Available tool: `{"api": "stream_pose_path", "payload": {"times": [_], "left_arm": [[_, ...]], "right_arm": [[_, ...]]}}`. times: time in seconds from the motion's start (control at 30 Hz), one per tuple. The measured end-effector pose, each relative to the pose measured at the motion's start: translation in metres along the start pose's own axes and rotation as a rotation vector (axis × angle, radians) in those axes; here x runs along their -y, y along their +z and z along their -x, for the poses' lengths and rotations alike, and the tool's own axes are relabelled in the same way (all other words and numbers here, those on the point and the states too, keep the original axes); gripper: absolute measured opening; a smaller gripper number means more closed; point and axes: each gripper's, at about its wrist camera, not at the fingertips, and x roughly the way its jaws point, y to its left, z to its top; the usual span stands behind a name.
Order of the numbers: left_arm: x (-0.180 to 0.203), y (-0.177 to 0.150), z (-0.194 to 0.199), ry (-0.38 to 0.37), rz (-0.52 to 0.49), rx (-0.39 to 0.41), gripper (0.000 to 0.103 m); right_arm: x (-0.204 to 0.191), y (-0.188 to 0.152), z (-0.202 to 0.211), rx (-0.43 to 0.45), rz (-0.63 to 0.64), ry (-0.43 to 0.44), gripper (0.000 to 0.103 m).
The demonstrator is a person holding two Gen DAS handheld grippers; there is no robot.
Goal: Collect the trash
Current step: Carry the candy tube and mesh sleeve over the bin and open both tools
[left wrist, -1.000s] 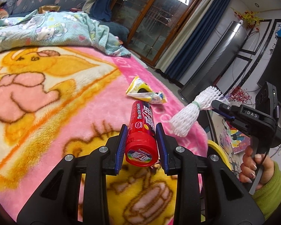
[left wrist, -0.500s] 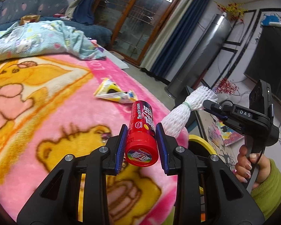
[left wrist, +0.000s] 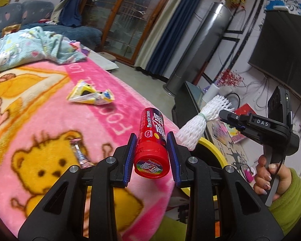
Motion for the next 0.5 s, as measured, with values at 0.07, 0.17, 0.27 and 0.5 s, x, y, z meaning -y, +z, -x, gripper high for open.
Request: {"api": "stream_pose_path", "payload": {"times": [0.07, 0.17, 0.27, 0.5], "left_arm": [[0.006, -0.001, -0.004, -0.008, -0.011, -0.006, 0.024], [0.017, -0.003, -0.010, -0.024, -0.026, -0.016, 0.024], [0.027, -0.004, -0.017, -0.041, -0.044, -0.024, 0.024], [0.058, -0.011, -0.038, -0.087, -0.111, -0.062, 0.024]], "right_arm": [[0.008, -0.001, 0.006, 0.011, -0.011, -0.023, 0.013], [0.023, -0.005, 0.016, 0.022, -0.028, -0.065, 0.013], [0.036, -0.010, 0.022, 0.028, -0.033, -0.109, 0.013], [0.066, -0.019, 0.031, 0.038, -0.075, -0.184, 0.013]]}}
